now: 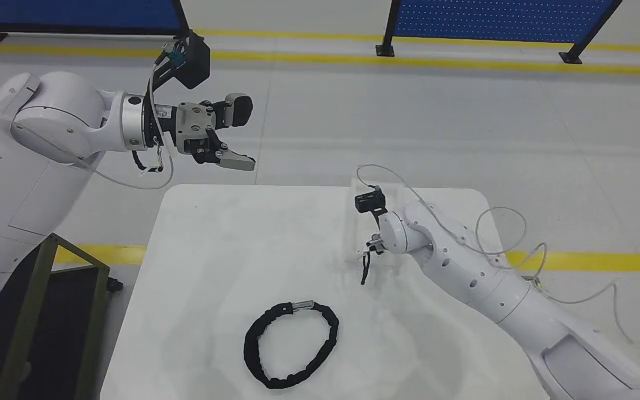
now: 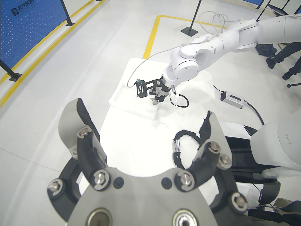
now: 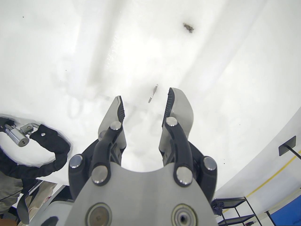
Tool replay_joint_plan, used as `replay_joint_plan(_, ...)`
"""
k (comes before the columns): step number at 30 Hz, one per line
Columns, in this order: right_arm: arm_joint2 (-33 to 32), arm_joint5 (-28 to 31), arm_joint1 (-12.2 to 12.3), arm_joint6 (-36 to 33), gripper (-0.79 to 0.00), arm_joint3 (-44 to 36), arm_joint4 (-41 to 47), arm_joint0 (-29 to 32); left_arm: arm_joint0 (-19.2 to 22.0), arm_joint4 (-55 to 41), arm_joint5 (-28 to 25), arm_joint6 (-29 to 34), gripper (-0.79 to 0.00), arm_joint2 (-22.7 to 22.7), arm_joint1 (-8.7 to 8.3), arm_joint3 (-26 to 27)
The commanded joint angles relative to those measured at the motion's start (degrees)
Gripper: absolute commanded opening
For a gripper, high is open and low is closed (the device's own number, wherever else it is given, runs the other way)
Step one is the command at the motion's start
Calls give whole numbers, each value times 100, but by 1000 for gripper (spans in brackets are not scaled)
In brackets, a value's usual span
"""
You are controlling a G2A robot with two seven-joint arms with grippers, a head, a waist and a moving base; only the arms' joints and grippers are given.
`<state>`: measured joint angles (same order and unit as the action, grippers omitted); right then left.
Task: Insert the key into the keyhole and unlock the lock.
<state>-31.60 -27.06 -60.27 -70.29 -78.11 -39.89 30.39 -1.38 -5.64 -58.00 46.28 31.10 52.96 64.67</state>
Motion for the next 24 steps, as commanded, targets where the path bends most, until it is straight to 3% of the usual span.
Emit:
replay_joint_plan(1, -17, -45, -22, 100, -449, 18, -47, 26, 0, 0, 0, 0, 0, 0, 0, 0)
replay_joint_plan(7, -77, -145, -83, 238, -563, 123, -142, 127, 0, 0, 0, 0, 0, 0, 0, 0)
replay_joint_plan(24, -213, -185, -237, 96, -693, 373, -427, 233, 0, 0, 0, 0, 0, 0, 0, 0)
